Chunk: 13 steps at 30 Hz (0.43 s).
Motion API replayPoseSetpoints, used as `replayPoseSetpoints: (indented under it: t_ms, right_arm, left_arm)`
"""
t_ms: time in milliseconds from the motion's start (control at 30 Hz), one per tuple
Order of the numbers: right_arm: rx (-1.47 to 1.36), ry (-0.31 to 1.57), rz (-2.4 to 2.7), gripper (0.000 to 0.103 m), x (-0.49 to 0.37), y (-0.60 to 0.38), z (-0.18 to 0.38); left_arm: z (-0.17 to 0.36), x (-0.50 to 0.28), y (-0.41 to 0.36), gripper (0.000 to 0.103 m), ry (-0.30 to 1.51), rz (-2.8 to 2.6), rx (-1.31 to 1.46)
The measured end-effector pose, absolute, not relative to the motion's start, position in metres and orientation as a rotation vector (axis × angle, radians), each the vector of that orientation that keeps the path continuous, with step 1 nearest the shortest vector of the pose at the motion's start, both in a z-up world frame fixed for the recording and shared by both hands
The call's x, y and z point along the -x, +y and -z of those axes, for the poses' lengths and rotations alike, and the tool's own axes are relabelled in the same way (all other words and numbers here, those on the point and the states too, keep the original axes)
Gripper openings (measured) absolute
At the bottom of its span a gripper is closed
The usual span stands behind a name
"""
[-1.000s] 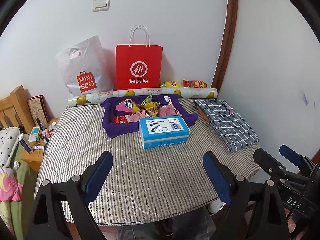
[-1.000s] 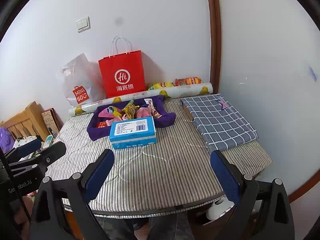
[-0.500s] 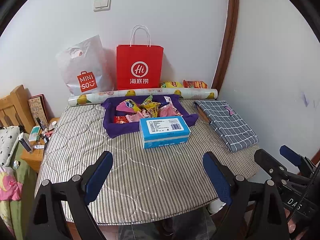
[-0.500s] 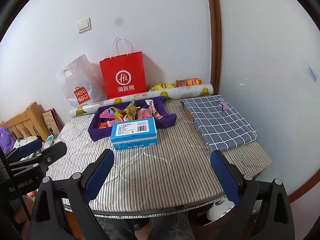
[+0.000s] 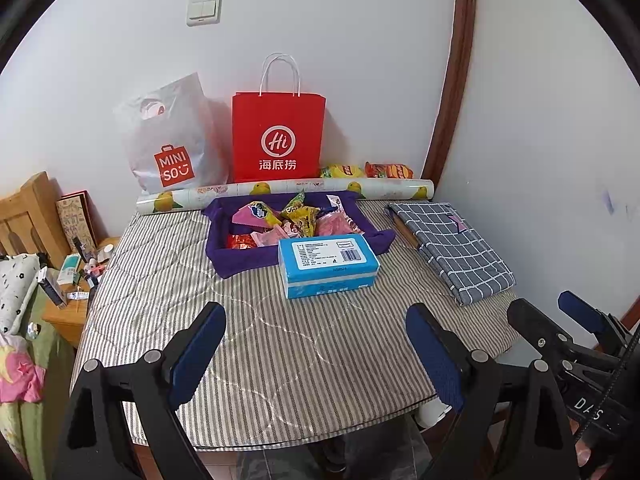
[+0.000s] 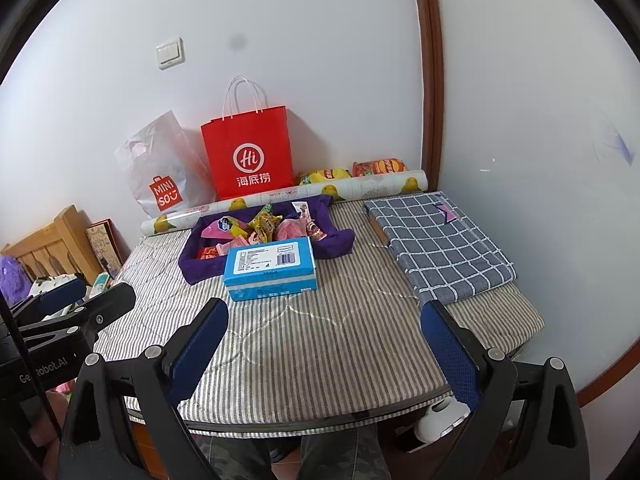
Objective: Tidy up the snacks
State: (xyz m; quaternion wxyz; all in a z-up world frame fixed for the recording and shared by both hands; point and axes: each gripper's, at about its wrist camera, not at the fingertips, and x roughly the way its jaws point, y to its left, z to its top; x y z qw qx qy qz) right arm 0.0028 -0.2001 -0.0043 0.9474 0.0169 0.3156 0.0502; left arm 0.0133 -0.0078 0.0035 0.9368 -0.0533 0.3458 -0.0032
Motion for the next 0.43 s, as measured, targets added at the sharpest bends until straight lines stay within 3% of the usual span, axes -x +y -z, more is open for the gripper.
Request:
replayPoseSetpoints:
  t_ms: [433]
  right_arm:
    - [-0.038, 0.634, -0.108, 0.096, -0.0002, -0.1992, 0.0017]
  left_arm:
    - [-0.0031, -0.0143, -0.0074, 0.091, 0.703, -0.005, 0.096]
